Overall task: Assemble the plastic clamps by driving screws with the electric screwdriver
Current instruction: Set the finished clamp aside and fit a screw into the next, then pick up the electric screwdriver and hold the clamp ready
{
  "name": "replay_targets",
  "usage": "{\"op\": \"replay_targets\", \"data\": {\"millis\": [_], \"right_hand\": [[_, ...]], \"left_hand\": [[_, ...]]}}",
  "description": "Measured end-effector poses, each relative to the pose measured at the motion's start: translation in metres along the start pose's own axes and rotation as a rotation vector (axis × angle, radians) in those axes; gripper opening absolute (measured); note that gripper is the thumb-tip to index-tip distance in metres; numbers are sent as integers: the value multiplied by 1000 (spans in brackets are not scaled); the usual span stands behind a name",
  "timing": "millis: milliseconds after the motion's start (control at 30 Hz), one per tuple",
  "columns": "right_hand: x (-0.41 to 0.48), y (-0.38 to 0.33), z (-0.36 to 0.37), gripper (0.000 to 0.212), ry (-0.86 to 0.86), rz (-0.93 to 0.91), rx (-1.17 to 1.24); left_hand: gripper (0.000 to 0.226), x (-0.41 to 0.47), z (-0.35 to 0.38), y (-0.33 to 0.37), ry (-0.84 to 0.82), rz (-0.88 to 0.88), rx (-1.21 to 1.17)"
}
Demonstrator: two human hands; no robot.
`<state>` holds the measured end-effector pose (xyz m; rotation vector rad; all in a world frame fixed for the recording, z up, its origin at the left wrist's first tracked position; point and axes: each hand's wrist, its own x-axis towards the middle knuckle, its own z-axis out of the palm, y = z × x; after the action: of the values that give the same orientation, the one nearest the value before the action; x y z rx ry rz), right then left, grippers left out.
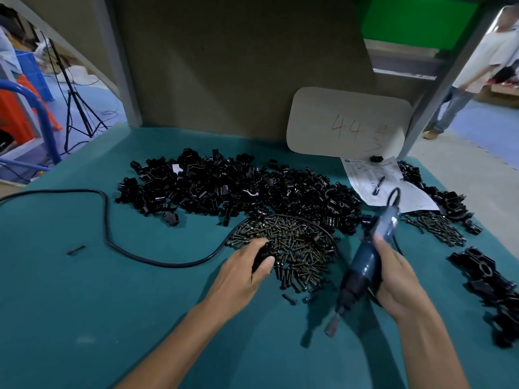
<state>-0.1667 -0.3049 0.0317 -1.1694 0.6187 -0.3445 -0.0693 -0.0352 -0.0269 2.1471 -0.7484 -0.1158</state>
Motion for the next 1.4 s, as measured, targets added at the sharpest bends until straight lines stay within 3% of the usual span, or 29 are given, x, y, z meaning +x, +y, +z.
{"op": "replay_targets", "data": {"millis": [100, 200, 400, 833, 1100, 1233, 1400], "right_hand": [[3, 5, 11, 44, -43, 14, 486], [7, 13, 24, 52, -19, -34, 655], [18, 30, 33, 37, -21, -35, 776], [19, 34, 45, 45, 28, -59, 849], [20, 35, 39, 22, -67, -115, 903], [19, 36, 36, 38, -170, -141, 922], [20, 37, 40, 41, -71, -82, 911]], "left_hand": [[52, 0, -1, 0, -15, -8, 20], [53, -1, -1, 1, -13, -5, 37], [50, -1, -2, 3, -22, -11, 41], [45, -1, -2, 5, -22, 12, 94], [45, 1, -2, 5, -62, 70, 193], [44, 3, -4, 3, -77, 70, 173], [42, 3, -2, 5, -57, 77, 220]]}}
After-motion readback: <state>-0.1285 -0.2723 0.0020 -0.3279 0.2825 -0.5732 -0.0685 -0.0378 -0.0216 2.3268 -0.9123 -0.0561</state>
